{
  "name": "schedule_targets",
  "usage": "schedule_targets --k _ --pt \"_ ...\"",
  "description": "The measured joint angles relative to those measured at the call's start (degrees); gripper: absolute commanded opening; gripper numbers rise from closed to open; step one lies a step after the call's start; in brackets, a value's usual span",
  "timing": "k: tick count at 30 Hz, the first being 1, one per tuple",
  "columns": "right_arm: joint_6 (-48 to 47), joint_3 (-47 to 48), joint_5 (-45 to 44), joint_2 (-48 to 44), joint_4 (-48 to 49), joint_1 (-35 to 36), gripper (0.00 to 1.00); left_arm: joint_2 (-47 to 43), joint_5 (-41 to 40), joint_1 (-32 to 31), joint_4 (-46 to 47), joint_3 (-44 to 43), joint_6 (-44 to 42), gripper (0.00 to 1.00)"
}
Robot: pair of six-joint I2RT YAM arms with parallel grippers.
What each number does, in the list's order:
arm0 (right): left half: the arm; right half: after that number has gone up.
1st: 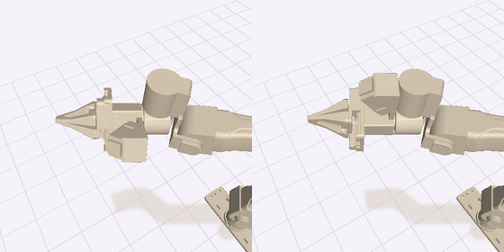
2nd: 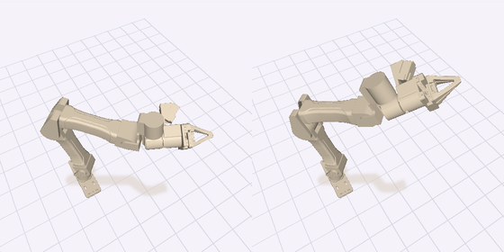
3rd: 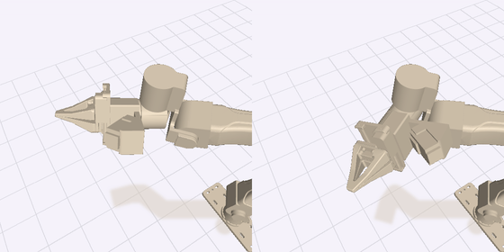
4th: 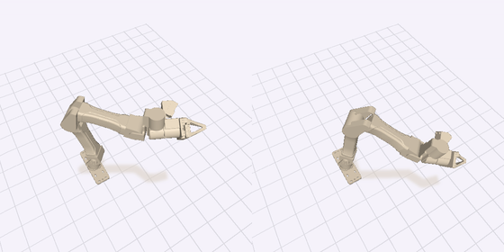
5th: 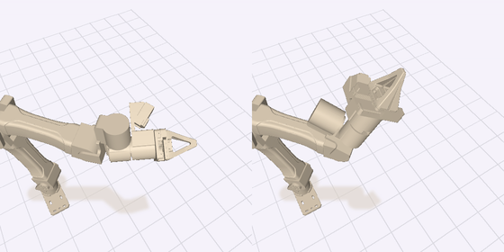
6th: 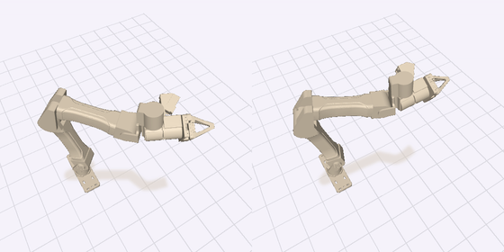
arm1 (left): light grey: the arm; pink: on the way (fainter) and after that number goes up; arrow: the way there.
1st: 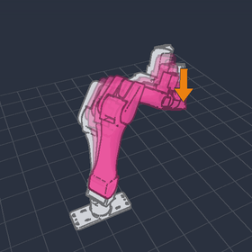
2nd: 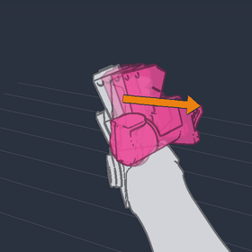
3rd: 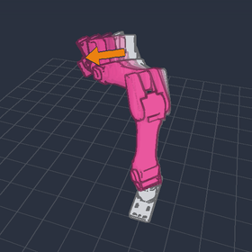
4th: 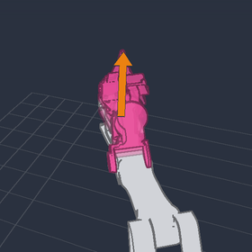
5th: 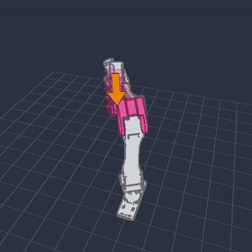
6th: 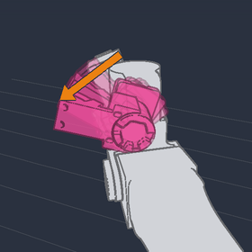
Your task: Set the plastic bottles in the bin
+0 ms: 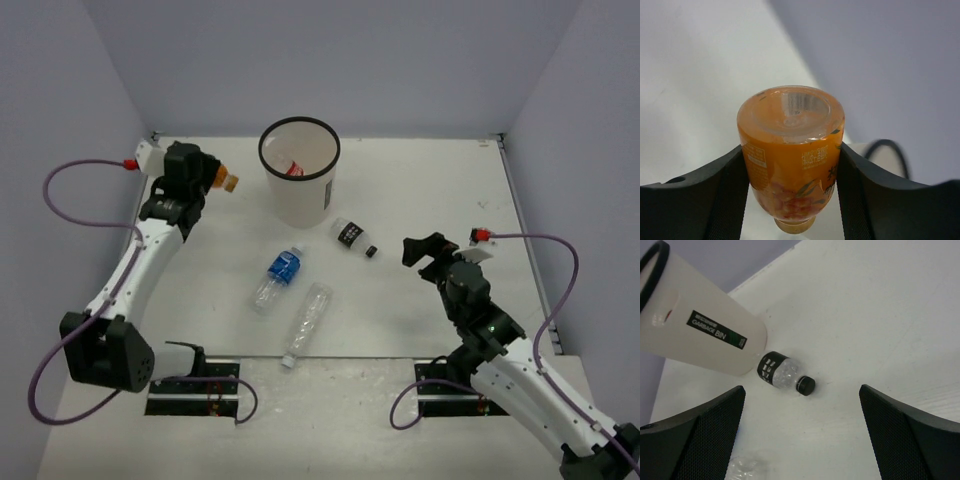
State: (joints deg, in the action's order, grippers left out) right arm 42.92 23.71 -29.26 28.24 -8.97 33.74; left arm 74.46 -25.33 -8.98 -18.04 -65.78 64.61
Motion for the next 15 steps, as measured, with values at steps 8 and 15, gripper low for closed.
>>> schedule_targets --k 8,15 --pt "-0.05 0.13 0.44 7.34 -0.98 0.0 0.99 5.46 12.17 -5.13 21.61 -21.91 -21.0 0.31" --pt "-3.9 2.75 0.31 8.13 -0.9 0.0 0.99 17.93 16.49 -15.22 24.07 -27.65 -33.8 0.51"
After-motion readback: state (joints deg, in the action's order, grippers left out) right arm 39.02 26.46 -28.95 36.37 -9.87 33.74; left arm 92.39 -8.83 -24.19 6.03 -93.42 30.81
